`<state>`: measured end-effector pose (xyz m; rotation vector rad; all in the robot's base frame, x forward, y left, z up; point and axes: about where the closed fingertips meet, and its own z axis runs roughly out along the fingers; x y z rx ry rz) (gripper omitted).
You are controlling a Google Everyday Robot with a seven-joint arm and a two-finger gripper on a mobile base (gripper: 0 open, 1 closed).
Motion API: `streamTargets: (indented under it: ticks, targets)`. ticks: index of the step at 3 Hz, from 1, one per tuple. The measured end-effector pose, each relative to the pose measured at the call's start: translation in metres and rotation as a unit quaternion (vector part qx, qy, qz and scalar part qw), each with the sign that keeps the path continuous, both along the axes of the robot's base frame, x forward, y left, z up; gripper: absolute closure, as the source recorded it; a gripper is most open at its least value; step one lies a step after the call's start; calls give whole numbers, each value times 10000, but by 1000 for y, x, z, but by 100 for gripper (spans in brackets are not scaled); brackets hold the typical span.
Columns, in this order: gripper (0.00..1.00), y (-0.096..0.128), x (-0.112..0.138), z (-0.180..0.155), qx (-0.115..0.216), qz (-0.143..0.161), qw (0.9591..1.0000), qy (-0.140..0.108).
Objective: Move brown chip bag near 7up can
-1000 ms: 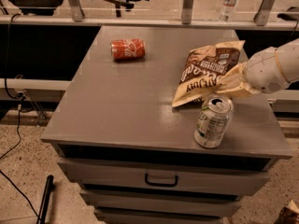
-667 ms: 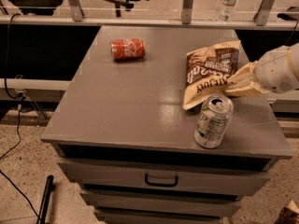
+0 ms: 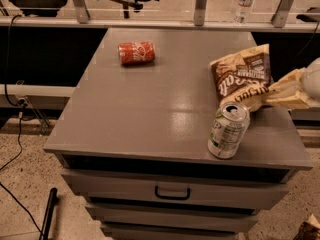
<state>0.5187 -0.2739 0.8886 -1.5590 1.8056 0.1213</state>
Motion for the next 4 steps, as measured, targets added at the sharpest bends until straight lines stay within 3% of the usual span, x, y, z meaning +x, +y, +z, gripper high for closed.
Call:
streamTargets:
  ticks: [1,2,4]
  targets:
    - [100,-6,-19,1,-13,-64,10000,0]
    - [82,-6,-23,0,-15,-61,10000,14]
    - [35,-2,-22,-1,-12,-26,10000,27]
